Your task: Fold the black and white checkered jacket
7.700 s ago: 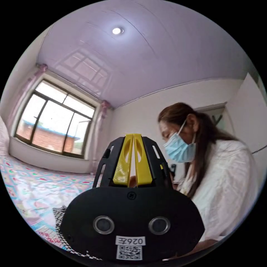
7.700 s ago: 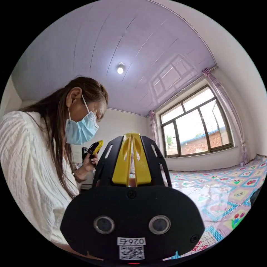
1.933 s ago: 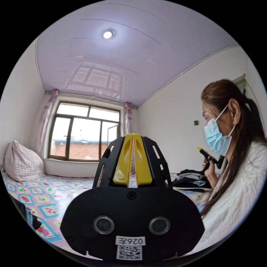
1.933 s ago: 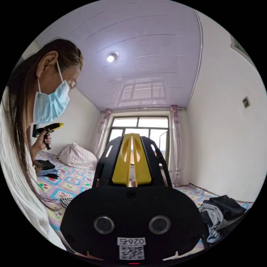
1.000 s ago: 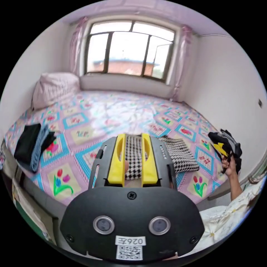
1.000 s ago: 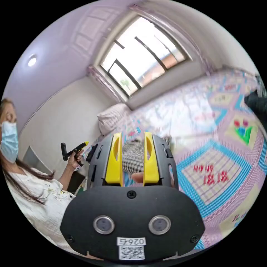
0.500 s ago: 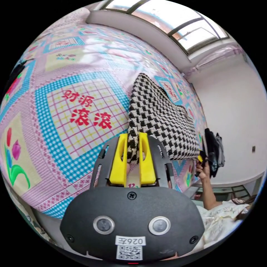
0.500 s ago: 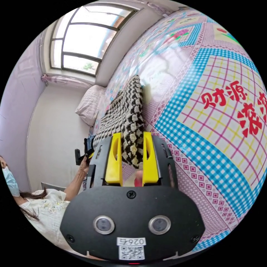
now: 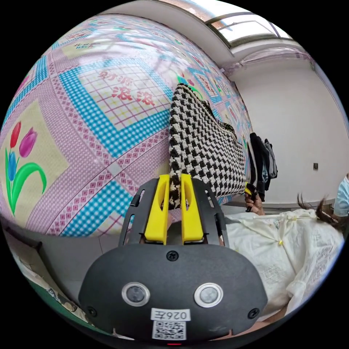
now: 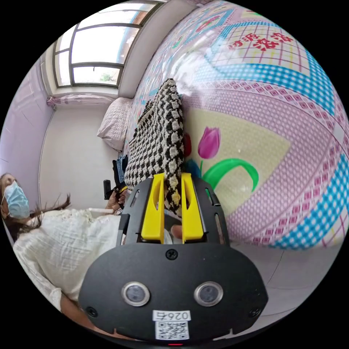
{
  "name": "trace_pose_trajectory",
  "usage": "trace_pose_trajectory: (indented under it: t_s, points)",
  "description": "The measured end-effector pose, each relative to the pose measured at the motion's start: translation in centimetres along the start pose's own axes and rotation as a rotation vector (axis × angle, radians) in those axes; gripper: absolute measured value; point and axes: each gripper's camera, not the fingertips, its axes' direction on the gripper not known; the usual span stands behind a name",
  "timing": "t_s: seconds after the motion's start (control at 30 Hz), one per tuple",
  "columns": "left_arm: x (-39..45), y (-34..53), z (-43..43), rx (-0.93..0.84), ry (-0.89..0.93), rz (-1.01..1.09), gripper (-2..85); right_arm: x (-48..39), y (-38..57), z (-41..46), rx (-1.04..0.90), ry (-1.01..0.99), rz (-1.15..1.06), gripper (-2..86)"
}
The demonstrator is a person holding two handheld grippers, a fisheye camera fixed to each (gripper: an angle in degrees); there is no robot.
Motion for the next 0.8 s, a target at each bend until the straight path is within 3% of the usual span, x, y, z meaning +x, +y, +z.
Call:
trace_pose_trajectory:
  t_s: [0.13,0.3,0.37,0.5,0.6,0.8]
  points:
    - [-1.8,-0.1,-5.2,0.177,-0.047,-0.031,13.6,0.2,0.4,-3.6,0.086,0.035,-0.026,11.0]
    - [-2.9,-6.5,-5.6,0.090,0.044,0.036,19.0,1.5,-4.6,-6.0,0.109,-0.041,-0.109,13.8]
    - [-2.2,-8.7,-3.5,-0.018,0.056,0.090,18.2,2.1,-6.9,-5.0,0.030,-0.035,-0.141,12.9]
    - [-0.2,-12.1,-0.6,-0.066,0.173,0.175,16.3,3.0,-10.7,-1.0,-0.147,-0.167,-0.194,9.3]
    - [0.7,-13.5,0.6,-0.097,0.202,0.190,12.9,3.1,-11.7,1.4,-0.178,-0.223,-0.198,8.5]
    - [4.4,-13.5,1.6,-0.180,-0.014,0.269,7.4,3.3,-11.2,2.8,-0.200,-0.161,-0.147,5.2]
